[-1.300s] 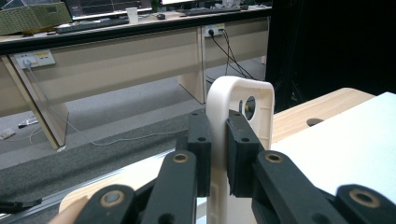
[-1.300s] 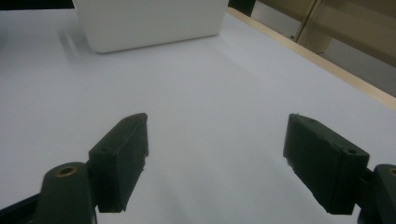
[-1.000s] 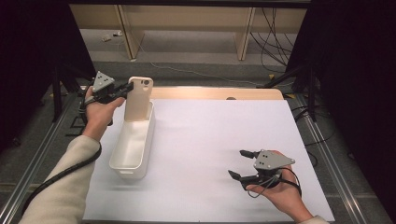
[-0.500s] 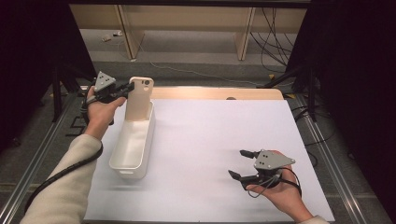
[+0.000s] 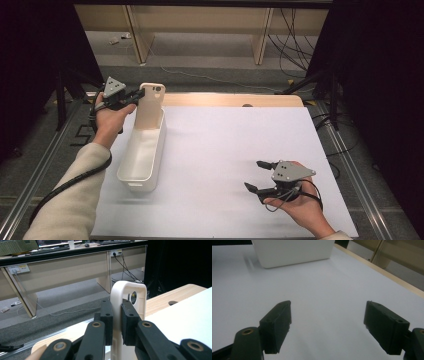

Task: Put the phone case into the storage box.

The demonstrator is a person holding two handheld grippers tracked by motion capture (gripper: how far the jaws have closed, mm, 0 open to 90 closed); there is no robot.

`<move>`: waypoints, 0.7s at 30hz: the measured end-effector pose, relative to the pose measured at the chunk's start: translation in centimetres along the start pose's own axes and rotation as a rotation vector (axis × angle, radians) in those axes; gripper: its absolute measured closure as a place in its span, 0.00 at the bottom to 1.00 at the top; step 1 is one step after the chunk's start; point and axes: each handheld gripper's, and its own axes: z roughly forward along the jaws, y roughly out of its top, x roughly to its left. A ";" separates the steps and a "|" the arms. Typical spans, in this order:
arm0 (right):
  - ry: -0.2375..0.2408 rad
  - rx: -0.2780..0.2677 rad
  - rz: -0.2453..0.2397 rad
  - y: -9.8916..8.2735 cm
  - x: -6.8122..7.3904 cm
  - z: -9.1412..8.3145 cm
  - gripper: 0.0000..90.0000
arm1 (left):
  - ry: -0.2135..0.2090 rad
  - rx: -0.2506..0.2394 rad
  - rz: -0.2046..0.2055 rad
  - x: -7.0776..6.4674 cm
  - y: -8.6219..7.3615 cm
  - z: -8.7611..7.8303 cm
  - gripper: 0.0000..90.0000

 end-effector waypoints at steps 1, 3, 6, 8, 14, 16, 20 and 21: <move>0.001 0.000 0.000 0.0 0.0 0.0 0.26 | 0.000 0.000 -0.002 0.0 0.0 0.0 0.91; 0.002 0.001 0.000 0.0 0.0 0.0 0.26 | 0.001 0.003 -0.002 0.0 -0.1 0.1 0.91; 0.001 0.000 0.000 0.0 0.0 0.0 0.26 | 0.002 0.008 -0.001 0.1 -0.2 0.2 0.91; 0.001 0.001 0.000 0.0 0.0 0.0 0.26 | 0.001 0.009 -0.003 0.1 -0.3 0.3 0.91; 0.002 0.001 -0.001 0.0 0.0 0.0 0.26 | 0.003 0.012 -0.007 0.1 -0.5 0.5 0.91; 0.002 0.002 0.001 0.0 0.0 0.0 0.26 | 0.003 0.013 -0.007 0.1 -0.5 0.5 0.91; 0.003 0.002 0.001 0.0 0.0 0.0 0.26 | 0.005 0.017 -0.007 0.1 -0.6 0.6 0.90; 0.003 0.002 0.001 0.0 0.0 0.0 0.26 | 0.004 0.018 -0.006 0.1 -0.6 0.6 0.90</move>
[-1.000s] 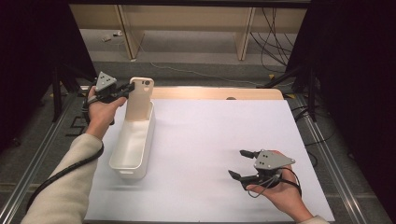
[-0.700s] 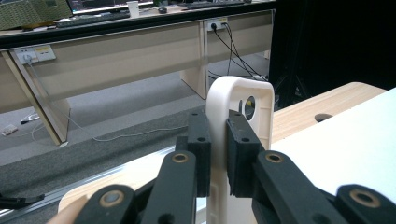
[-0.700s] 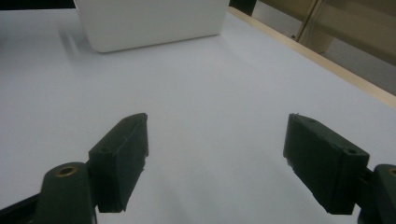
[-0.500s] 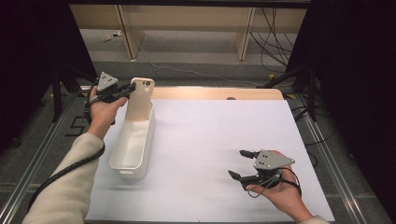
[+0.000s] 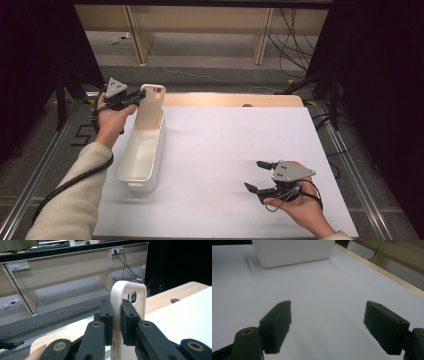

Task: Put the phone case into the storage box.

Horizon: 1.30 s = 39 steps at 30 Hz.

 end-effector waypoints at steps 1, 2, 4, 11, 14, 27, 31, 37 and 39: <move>0.000 0.000 -0.001 0.0 0.0 0.0 0.26 | 0.000 0.000 -0.001 0.0 0.0 0.0 0.90; 0.000 0.001 0.000 0.0 0.0 0.0 0.26 | 0.001 0.000 -0.002 0.0 -0.1 0.1 0.90; -0.001 0.000 0.000 0.0 0.0 0.0 0.26 | 0.001 0.002 -0.002 0.0 -0.1 0.1 0.90; 0.000 0.001 0.000 0.0 0.0 0.0 0.26 | 0.003 0.008 0.000 0.1 -0.3 0.2 0.90; 0.000 0.000 -0.001 0.0 0.0 0.0 0.26 | 0.003 0.008 -0.001 0.0 -0.3 0.2 0.90; 0.002 0.000 -0.002 0.0 0.0 0.0 0.26 | 0.005 0.017 -0.001 0.0 -0.6 0.5 0.90; -0.001 -0.003 0.002 0.0 0.0 -0.1 0.26 | 0.004 0.018 0.001 0.0 -0.6 0.5 0.90; 0.002 -0.002 0.000 0.0 0.0 0.0 0.26 | 0.006 0.016 -0.002 0.1 -0.5 0.5 0.90; 0.001 -0.002 -0.001 0.0 0.0 0.0 0.26 | 0.007 0.017 -0.004 0.1 -0.6 0.5 0.90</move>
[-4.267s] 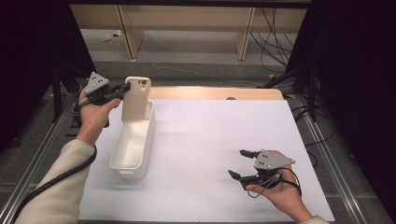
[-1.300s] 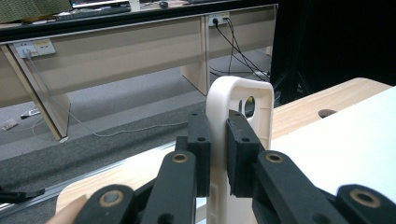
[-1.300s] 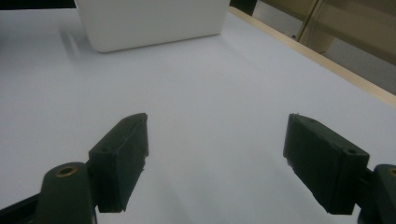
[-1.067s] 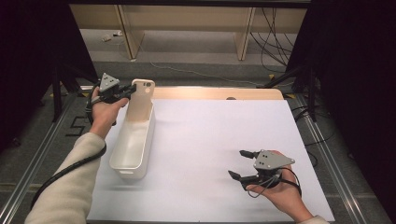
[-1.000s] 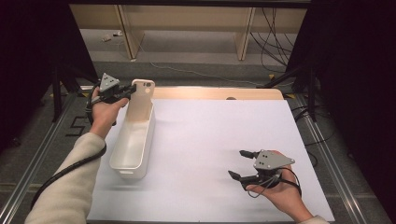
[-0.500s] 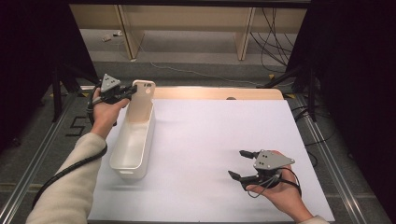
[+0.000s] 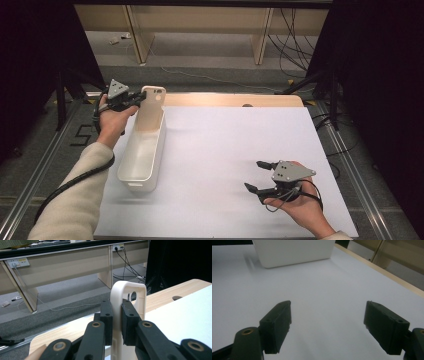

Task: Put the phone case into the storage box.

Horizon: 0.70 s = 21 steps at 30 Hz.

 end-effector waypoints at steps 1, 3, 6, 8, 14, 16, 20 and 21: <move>-0.001 0.001 0.000 0.0 0.0 0.0 0.26 | -0.001 0.001 0.001 0.0 0.0 0.0 0.90; 0.000 0.002 -0.001 0.0 0.0 0.0 0.26 | -0.001 0.003 0.000 0.0 -0.1 0.1 0.90; 0.002 -0.001 0.000 0.0 0.0 0.0 0.26 | -0.002 0.005 0.002 -0.1 -0.2 0.2 0.90; 0.000 0.000 0.000 0.0 0.0 0.0 0.26 | -0.002 0.006 -0.004 -0.1 -0.2 0.2 0.90; 0.002 0.000 0.000 0.0 0.0 0.0 0.26 | 0.001 0.012 -0.011 0.0 -0.5 0.4 0.90; 0.002 0.001 0.000 0.0 0.0 0.0 0.26 | 0.003 0.015 -0.010 0.1 -0.5 0.4 0.90; 0.001 0.001 -0.002 0.0 0.0 0.0 0.26 | 0.004 0.016 -0.015 0.1 -0.7 0.5 0.90; 0.001 0.003 -0.001 0.0 0.0 0.0 0.26 | 0.005 0.017 -0.015 0.1 -0.7 0.5 0.90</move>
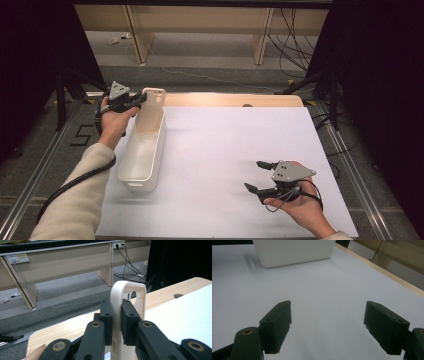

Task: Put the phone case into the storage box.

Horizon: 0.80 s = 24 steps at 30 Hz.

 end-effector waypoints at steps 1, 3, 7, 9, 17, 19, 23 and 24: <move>0.000 0.000 0.000 0.0 0.0 0.0 0.26 | -0.001 0.002 0.001 0.0 0.0 0.0 0.90; 0.001 -0.001 0.000 0.0 0.0 0.0 0.26 | -0.001 0.003 0.000 0.0 -0.1 0.1 0.90; 0.000 -0.002 0.001 0.0 0.0 0.0 0.26 | -0.003 0.007 0.001 0.0 -0.1 0.2 0.90; 0.001 -0.002 0.000 0.0 0.0 0.0 0.26 | -0.002 0.009 0.002 0.0 -0.1 0.2 0.90; 0.000 -0.002 0.000 0.0 0.0 0.0 0.26 | -0.002 0.011 -0.004 0.1 -0.2 0.3 0.90; 0.001 0.002 -0.001 0.0 0.0 0.0 0.26 | -0.001 0.012 -0.007 0.1 -0.3 0.3 0.90; 0.004 0.000 0.000 0.0 0.0 0.0 0.26 | 0.000 0.013 -0.012 0.2 -0.4 0.4 0.90; 0.003 0.001 -0.001 0.0 0.0 0.0 0.26 | -0.001 0.014 -0.014 0.2 -0.4 0.4 0.90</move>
